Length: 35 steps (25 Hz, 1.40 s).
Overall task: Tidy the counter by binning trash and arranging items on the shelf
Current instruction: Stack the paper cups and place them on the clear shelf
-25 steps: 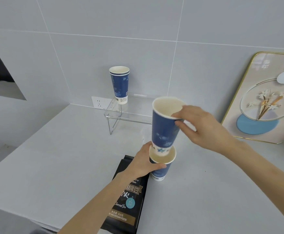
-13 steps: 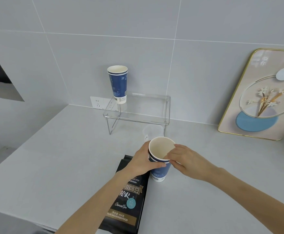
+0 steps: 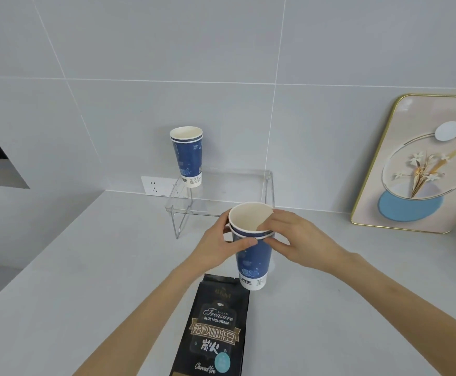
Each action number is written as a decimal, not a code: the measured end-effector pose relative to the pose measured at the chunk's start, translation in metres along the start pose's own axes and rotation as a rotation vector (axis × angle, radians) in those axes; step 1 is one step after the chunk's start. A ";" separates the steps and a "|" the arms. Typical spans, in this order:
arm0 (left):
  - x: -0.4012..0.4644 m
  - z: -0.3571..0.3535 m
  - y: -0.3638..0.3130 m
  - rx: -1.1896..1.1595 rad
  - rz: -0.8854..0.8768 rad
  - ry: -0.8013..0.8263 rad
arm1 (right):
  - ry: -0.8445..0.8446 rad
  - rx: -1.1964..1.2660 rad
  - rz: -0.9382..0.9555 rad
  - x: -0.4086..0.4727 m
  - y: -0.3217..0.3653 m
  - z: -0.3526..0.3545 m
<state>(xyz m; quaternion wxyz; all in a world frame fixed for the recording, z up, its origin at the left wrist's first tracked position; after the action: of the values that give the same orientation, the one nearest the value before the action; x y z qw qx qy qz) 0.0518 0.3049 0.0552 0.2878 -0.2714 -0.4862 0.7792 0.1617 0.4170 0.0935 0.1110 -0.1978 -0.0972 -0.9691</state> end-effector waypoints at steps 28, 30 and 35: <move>0.194 0.089 0.004 -0.001 -0.034 -0.145 | -0.113 -0.060 -0.334 0.212 -0.119 -0.026; 0.199 0.090 0.002 -0.016 -0.047 -0.137 | -0.133 -0.042 -0.343 0.215 -0.123 -0.029; 0.201 0.091 0.000 -0.022 -0.060 -0.125 | -0.146 -0.069 -0.335 0.217 -0.126 -0.031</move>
<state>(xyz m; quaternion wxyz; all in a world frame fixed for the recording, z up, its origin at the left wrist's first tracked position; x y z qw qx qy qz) -0.1497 0.3937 0.0613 0.2772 -0.2105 -0.5196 0.7803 -0.0765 0.4921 0.1356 -0.0659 -0.2523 -0.1034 -0.9599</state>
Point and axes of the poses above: each hand's wrist, its own x-axis towards the middle knuckle, its own z-axis out of the back of the hand, y = z × x, the point moved 4 cm from there along x, towards the middle knuckle, and after that the axes turned 11 degrees about z, right-handed, at the moved point
